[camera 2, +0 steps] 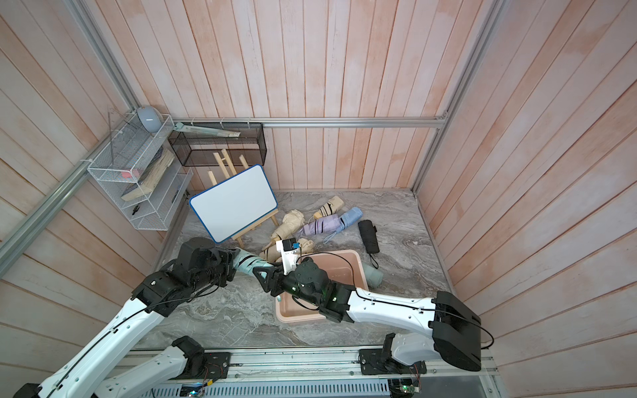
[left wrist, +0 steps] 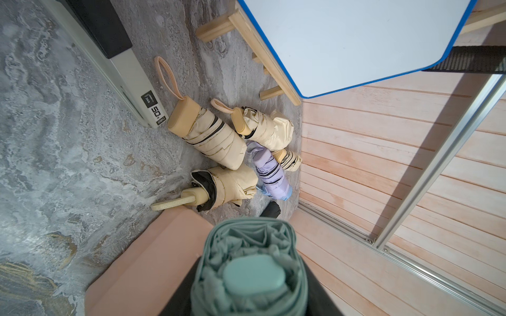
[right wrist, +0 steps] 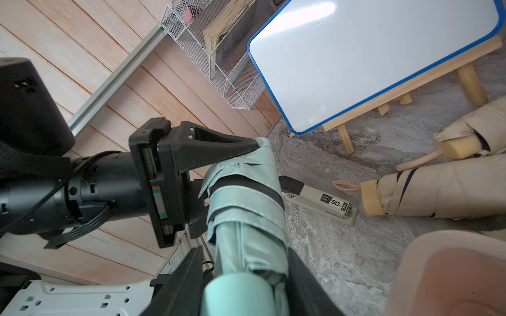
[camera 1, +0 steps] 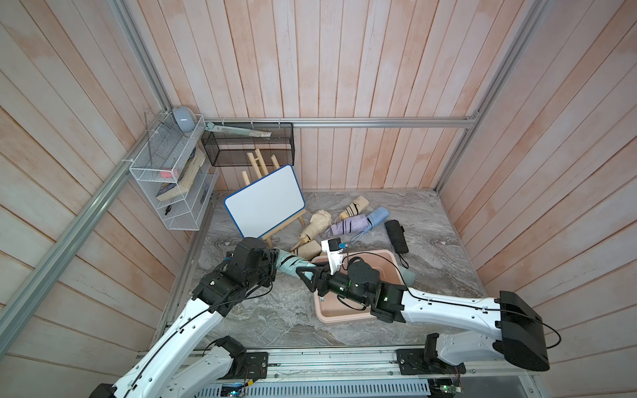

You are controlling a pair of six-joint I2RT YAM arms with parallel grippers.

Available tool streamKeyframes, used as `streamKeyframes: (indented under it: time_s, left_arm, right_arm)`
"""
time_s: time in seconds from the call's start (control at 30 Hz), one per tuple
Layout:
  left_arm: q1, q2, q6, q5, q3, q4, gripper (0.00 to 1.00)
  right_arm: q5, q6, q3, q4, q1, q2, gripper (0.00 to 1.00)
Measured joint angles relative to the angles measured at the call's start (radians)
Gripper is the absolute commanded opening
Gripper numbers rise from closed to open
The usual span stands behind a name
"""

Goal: Put the umbrella into the storage box
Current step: Pick up the umbrella from the center of the board.

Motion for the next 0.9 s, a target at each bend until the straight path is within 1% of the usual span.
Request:
streamKeyframes:
  time_s: [0.1, 0.2, 0.23, 0.27, 0.3, 0.37, 0.4, 0.47, 0.6, 0.73, 0.83, 0.9]
  left_arm:
    - [0.001, 0.000, -0.001, -0.001, 0.000, 0.000, 0.19]
    - [0.003, 0.000, -0.003, -0.001, 0.000, 0.008, 0.32]
    - [0.003, 0.000, -0.003, -0.001, -0.001, 0.012, 0.39]
    - [0.004, 0.000, -0.003, -0.001, -0.002, 0.017, 0.49]
    - [0.004, -0.001, 0.000, -0.001, -0.006, 0.023, 0.61]
    - [0.005, -0.009, 0.012, 0.000, -0.020, 0.042, 0.83]
    - [0.005, -0.015, 0.016, 0.002, -0.028, 0.051, 0.91]
    - [0.005, -0.027, 0.031, 0.004, -0.042, 0.068, 1.00]
    - [0.005, -0.044, 0.068, -0.004, -0.053, 0.077, 1.00]
    - [0.004, -0.068, 0.189, -0.053, -0.043, 0.072, 1.00]
    - [0.004, -0.102, 0.368, -0.132, -0.019, 0.079, 1.00]
    - [0.005, -0.149, 0.550, -0.171, -0.021, 0.124, 1.00]
  right_arm:
    - [-0.022, 0.013, 0.000, 0.013, -0.014, 0.008, 0.36]
    - [-0.044, 0.031, -0.002, 0.027, -0.022, 0.010, 0.24]
    - [-0.050, 0.033, -0.003, 0.030, -0.026, 0.010, 0.20]
    - [-0.055, 0.038, -0.005, 0.034, -0.028, 0.010, 0.14]
    - [-0.058, 0.039, -0.006, 0.038, -0.030, 0.011, 0.09]
    - [-0.058, 0.039, -0.014, 0.044, -0.033, 0.012, 0.04]
    - [-0.058, 0.039, -0.019, 0.045, -0.035, 0.012, 0.02]
    - [-0.062, 0.038, -0.024, 0.044, -0.036, 0.018, 0.00]
    - [-0.077, 0.039, -0.028, 0.045, -0.043, 0.028, 0.00]
    - [-0.099, 0.052, -0.032, 0.049, -0.079, 0.028, 0.00]
    - [-0.121, 0.065, -0.058, 0.048, -0.128, 0.019, 0.00]
    - [-0.145, 0.073, -0.081, 0.029, -0.170, 0.000, 0.00]
